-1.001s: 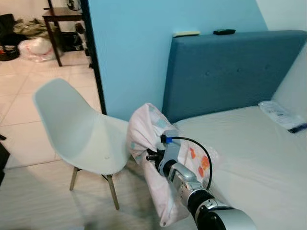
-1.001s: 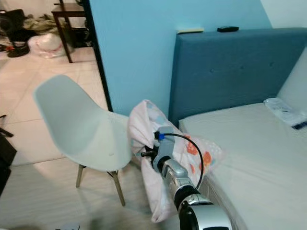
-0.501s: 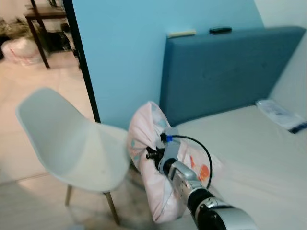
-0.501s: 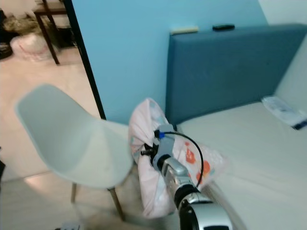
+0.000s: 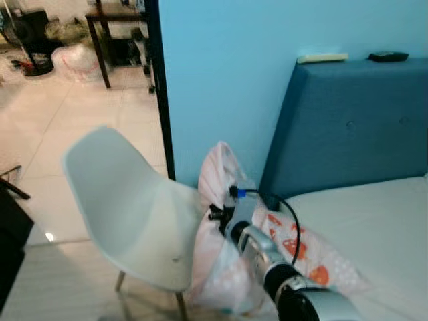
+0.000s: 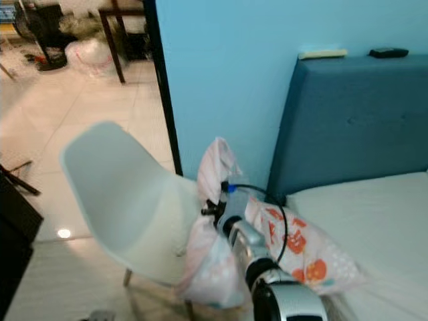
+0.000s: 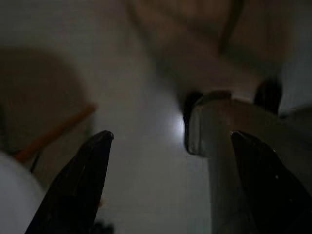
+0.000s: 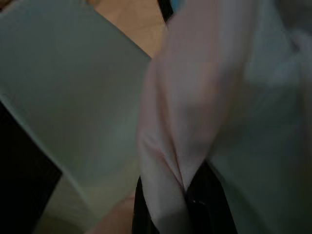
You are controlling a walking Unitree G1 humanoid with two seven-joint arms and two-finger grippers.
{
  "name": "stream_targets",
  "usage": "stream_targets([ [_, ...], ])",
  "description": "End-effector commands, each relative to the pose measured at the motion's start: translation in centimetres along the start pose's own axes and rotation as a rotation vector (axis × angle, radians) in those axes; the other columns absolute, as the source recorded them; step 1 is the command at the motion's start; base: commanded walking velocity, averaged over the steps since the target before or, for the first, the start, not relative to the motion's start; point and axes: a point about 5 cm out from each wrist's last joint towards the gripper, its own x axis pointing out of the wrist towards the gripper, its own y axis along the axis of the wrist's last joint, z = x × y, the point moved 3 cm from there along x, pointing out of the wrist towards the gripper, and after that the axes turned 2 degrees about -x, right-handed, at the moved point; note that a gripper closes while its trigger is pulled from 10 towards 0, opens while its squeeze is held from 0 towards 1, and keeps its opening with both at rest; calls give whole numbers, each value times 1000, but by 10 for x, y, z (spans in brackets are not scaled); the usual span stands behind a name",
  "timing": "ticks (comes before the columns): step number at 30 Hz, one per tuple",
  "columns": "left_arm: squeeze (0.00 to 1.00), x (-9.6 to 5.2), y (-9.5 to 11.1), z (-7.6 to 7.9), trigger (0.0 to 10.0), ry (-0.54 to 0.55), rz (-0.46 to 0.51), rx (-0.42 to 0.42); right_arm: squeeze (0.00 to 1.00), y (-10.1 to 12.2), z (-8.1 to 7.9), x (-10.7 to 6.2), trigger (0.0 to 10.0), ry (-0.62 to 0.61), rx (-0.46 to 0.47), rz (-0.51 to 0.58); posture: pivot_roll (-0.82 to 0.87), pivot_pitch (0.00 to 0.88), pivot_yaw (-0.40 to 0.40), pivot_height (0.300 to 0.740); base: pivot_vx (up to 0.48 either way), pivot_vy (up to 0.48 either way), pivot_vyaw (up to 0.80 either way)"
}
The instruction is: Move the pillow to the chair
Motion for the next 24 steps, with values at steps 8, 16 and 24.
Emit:
stream_targets([
  [8,0,-2,-14,-7,10000,16,-43,4,0,9,-10,5,10000,33,19,46,-19,26,-35,740,337,0,0],
  [16,0,-2,-14,-9,10000,32,-45,8,0,19,-49,4,10000,344,74,141,-17,24,-37,740,312,0,0],
  [24,0,-2,-14,-10,10000,33,-48,-14,0,59,-121,-1,10000,844,240,272,-11,13,-45,740,38,0,0],
])
